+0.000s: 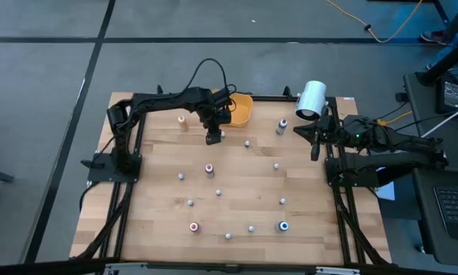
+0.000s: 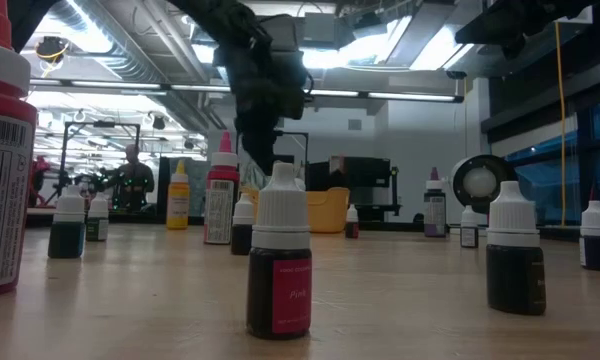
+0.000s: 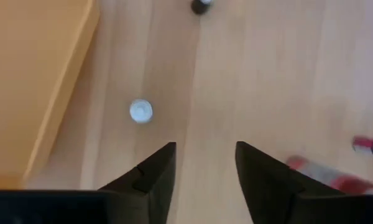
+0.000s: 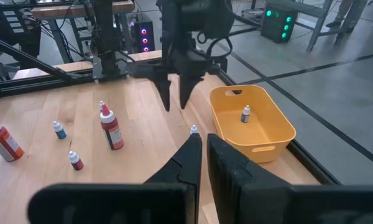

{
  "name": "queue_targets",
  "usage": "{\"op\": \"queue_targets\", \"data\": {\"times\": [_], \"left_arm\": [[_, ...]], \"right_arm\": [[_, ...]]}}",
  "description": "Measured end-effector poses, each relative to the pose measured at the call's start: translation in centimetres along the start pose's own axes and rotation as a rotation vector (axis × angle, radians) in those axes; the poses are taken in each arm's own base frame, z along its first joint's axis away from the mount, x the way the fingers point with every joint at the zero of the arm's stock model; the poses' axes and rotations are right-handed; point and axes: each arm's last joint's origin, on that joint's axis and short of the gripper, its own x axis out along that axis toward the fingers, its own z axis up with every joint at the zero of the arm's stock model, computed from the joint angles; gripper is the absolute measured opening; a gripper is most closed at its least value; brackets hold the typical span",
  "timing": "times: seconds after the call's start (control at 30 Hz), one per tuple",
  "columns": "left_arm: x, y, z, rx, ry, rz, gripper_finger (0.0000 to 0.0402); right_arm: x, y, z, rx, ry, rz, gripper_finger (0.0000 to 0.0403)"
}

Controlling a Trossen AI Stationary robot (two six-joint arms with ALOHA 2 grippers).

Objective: Pick & Place food coloring
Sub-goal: Put the small green food coloring bottle into the bin

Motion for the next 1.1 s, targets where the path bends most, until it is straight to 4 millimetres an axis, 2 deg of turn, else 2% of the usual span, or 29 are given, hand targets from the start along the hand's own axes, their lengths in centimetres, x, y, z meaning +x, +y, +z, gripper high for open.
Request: {"op": "queue_targets", "data": {"times": [0.17, 0.3, 1.1], "left_arm": [[1.1, 0.3, -0.1, -0.002, -0.039, 0.057, 0.0213], [1.9, 0.5, -0.4, 0.003, -0.046, 0.123, 0.0232], [6.9, 2.0, -0.3, -0.011, -0.013, 0.151, 0.0233]], "right_arm": [[0.0, 0.0, 0.0, 0.001, 0.001, 0.0, 0.003], [0.0, 0.0, 0.0, 0.002, 0.001, 0.001, 0.003], [0.0, 0.0, 0.0, 0.004, 0.003, 0.003, 0.003]]}}
